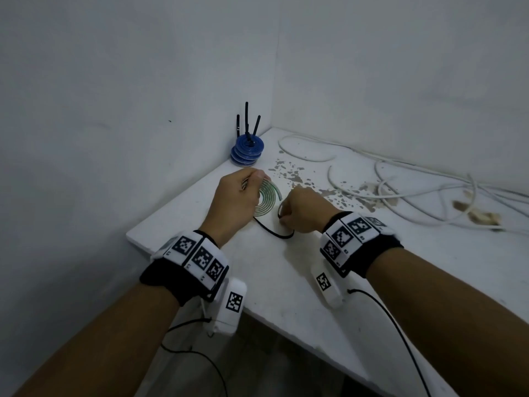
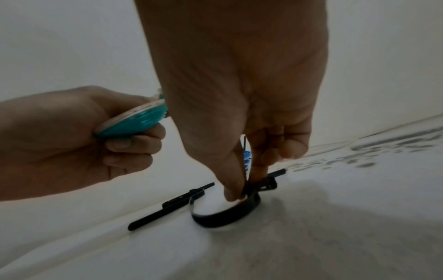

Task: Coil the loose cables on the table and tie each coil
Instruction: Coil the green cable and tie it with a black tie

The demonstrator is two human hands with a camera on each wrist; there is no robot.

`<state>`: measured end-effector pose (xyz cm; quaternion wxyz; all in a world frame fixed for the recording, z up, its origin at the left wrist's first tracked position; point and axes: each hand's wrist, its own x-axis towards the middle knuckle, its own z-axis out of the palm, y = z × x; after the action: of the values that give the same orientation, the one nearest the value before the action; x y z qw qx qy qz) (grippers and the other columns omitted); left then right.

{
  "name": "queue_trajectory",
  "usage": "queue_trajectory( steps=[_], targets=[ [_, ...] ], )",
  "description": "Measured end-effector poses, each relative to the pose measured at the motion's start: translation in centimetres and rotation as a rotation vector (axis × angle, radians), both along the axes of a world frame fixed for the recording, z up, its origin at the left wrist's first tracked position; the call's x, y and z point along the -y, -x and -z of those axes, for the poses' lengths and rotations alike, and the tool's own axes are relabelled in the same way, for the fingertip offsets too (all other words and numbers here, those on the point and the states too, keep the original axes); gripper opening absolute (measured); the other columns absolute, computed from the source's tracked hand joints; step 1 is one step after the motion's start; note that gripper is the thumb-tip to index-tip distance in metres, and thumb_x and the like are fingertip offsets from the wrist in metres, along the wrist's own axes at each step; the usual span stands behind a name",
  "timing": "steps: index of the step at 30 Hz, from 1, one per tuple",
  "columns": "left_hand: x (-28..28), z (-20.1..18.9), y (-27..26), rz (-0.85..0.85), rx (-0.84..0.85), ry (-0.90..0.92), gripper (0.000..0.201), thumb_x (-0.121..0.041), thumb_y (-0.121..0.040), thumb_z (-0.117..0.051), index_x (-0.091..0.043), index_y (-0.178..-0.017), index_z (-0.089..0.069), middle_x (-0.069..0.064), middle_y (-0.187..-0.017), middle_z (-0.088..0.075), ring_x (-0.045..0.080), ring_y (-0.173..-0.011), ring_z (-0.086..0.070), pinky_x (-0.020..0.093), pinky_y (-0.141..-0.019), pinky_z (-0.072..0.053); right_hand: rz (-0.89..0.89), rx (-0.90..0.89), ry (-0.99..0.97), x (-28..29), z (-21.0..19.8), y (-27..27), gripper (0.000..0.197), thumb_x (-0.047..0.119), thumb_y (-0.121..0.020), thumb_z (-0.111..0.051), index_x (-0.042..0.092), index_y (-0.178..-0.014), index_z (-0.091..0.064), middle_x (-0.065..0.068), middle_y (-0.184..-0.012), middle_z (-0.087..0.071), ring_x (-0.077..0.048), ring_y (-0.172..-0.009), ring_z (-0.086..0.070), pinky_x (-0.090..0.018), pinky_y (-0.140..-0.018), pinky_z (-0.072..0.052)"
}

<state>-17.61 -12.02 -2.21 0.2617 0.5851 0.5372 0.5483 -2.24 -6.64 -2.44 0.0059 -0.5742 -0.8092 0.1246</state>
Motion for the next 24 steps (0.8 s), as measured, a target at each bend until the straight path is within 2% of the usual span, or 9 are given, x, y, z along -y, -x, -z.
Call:
queue_trajectory(
  steps=[4, 5, 7, 8, 11, 14, 17, 20, 24],
  targets=[
    [0.2, -0.4, -0.5, 0.004, 0.003, 0.018, 0.028, -0.027, -0.103, -0.048, -0.014, -0.092, -0.071, -0.013, -0.064, -0.058, -0.004, -0.057, -0.052, 0.013, -0.060, -0.041, 0.055, -0.314, -0.318, 2.3, -2.4, -1.7, 0.016, 0.017, -0.089, -0.059, 0.013, -0.093, -0.073, -0.005, -0.092, -0.072, -0.021, -0.089, -0.064, -0.033, -0.079, -0.055],
    [0.2, -0.4, -0.7, 0.002, -0.005, 0.019, 0.029, -0.028, -0.103, -0.048, -0.015, -0.092, -0.071, -0.012, -0.065, -0.059, -0.002, -0.059, -0.052, 0.016, -0.062, -0.042, 0.050, -0.406, -0.389, 3.3, -3.3, -2.2, 0.015, 0.016, -0.088, -0.059, 0.013, -0.093, -0.073, 0.001, -0.085, -0.070, -0.015, -0.083, -0.064, -0.028, -0.079, -0.054],
    [0.0, -0.5, -1.2, -0.014, -0.019, 0.014, 0.030, -0.030, -0.103, -0.047, -0.015, -0.093, -0.071, -0.010, -0.069, -0.061, 0.007, -0.065, -0.055, 0.026, -0.068, -0.046, -0.027, -0.528, -0.444, 5.7, -5.2, -3.5, 0.013, 0.014, -0.089, -0.063, 0.013, -0.094, -0.074, 0.017, -0.074, -0.060, 0.004, -0.073, -0.058, -0.005, -0.070, -0.042],
    [-0.2, -0.6, -1.5, -0.028, -0.021, 0.008, 0.031, -0.031, -0.103, -0.046, -0.014, -0.095, -0.071, -0.008, -0.073, -0.063, 0.010, -0.069, -0.056, 0.030, -0.071, -0.047, -0.085, -0.559, -0.450, 6.9, -6.1, -4.3, 0.013, 0.013, -0.088, -0.065, 0.014, -0.094, -0.076, 0.019, -0.071, -0.055, 0.008, -0.073, -0.055, -0.004, -0.068, -0.038],
    [-0.5, -0.6, -2.8, -0.056, -0.016, -0.021, 0.032, -0.030, -0.104, -0.045, -0.012, -0.099, -0.071, -0.001, -0.087, -0.070, 0.016, -0.080, -0.062, 0.032, -0.076, -0.049, -0.268, -0.574, -0.430, 9.6, -7.0, -6.1, 0.012, 0.012, -0.085, -0.070, 0.018, -0.089, -0.078, 0.022, -0.070, -0.056, 0.002, -0.075, -0.052, -0.014, -0.069, -0.038],
    [-0.3, -0.8, -4.7, -0.050, -0.041, -0.048, 0.031, -0.028, -0.103, -0.044, -0.012, -0.097, -0.070, 0.001, -0.090, -0.070, 0.017, -0.087, -0.064, 0.032, -0.077, -0.049, -0.324, -0.563, -0.395, 11.2, -6.9, -7.5, 0.014, 0.012, -0.082, -0.070, 0.022, -0.088, -0.078, 0.026, -0.068, -0.055, 0.003, -0.076, -0.051, -0.015, -0.068, -0.038],
    [0.0, -1.1, -6.3, -0.016, -0.081, -0.068, 0.030, -0.028, -0.103, -0.045, -0.013, -0.094, -0.069, -0.001, -0.086, -0.069, 0.018, -0.085, -0.064, 0.033, -0.076, -0.049, -0.324, -0.581, -0.400, 12.2, -6.8, -8.6, 0.015, 0.016, -0.081, -0.065, 0.022, -0.087, -0.078, 0.029, -0.066, -0.056, 0.001, -0.076, -0.051, -0.012, -0.067, -0.036],
    [0.2, -1.2, -7.2, 0.010, -0.110, -0.082, 0.029, -0.029, -0.103, -0.045, -0.018, -0.087, -0.066, -0.007, -0.078, -0.064, 0.019, -0.080, -0.062, 0.031, -0.070, -0.047, -0.320, -0.590, -0.412, 13.2, -7.0, -9.4, 0.016, 0.020, -0.081, -0.062, 0.024, -0.085, -0.077, 0.025, -0.066, -0.054, -0.002, -0.077, -0.050, -0.013, -0.066, -0.036],
    [0.2, -1.2, -8.1, 0.041, -0.130, -0.094, 0.030, -0.029, -0.103, -0.044, -0.016, -0.084, -0.064, 0.000, -0.076, -0.065, 0.021, -0.075, -0.061, 0.035, -0.068, -0.048, -0.339, -0.581, -0.441, 14.4, -7.3, -10.0, 0.015, 0.019, -0.082, -0.062, 0.023, -0.084, -0.076, 0.025, -0.066, -0.055, -0.004, -0.077, -0.050, -0.013, -0.067, -0.035]
  ],
)
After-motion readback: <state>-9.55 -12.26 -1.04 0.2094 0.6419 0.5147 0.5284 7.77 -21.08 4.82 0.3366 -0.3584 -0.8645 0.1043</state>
